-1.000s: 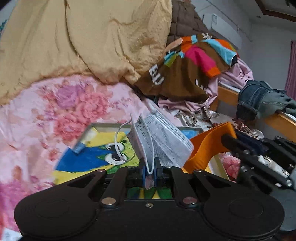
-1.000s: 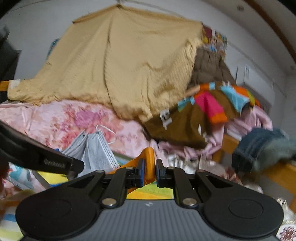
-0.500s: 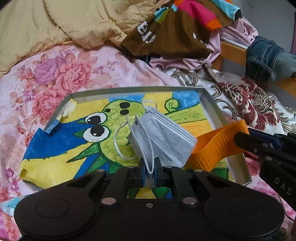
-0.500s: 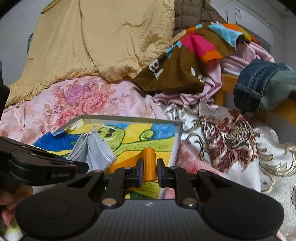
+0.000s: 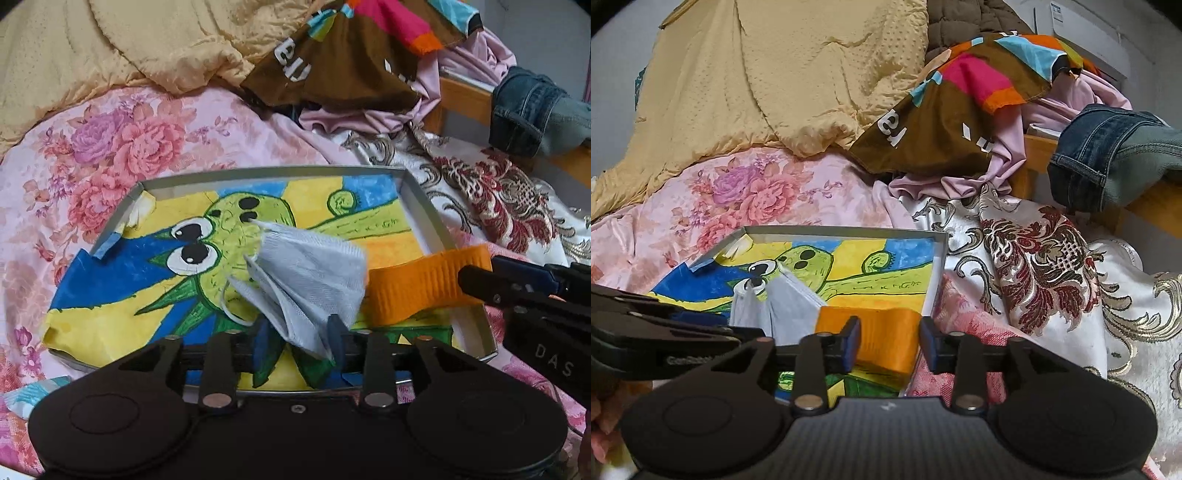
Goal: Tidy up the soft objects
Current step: 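Carry mask with left tool into painted tray while right tool drops orange piece there, then withdraw both open tools from the tray back toward the pile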
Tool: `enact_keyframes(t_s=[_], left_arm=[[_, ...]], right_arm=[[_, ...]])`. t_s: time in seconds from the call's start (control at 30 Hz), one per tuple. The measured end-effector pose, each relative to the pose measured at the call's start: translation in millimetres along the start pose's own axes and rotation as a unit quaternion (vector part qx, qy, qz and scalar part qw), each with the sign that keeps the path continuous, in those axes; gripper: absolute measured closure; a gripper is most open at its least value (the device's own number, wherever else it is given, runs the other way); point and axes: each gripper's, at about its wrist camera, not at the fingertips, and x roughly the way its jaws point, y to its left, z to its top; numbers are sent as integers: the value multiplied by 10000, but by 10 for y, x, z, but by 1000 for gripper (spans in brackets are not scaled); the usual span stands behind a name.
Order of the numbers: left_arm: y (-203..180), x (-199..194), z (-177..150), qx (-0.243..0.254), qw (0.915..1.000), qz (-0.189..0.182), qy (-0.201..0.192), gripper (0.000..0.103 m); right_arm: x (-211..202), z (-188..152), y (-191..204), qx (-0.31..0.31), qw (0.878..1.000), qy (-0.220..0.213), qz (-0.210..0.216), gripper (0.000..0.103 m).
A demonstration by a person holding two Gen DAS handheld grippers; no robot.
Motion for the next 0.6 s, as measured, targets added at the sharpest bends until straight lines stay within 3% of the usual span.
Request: enact_keyframes(t_s=[0.1,0.27,0.5,0.6], left_arm=[[21,-93,0,-25,9999,11,-150,52],[87,-342,-12,-214,9983,177,-509,24],[148,-883,-76,-442,9931,293,-1043,7],[156,-1147,-122,-507,9908,233,-1232,2]], right_arm=[[-62,22,3,7,10000,-63,-5,49],[-318,74,11,25,9993,-376,-14,32],[-836,106,41,121,9941,-1074,-127,6],[-1025,86,114,-49,9895,-1405,-336,3]])
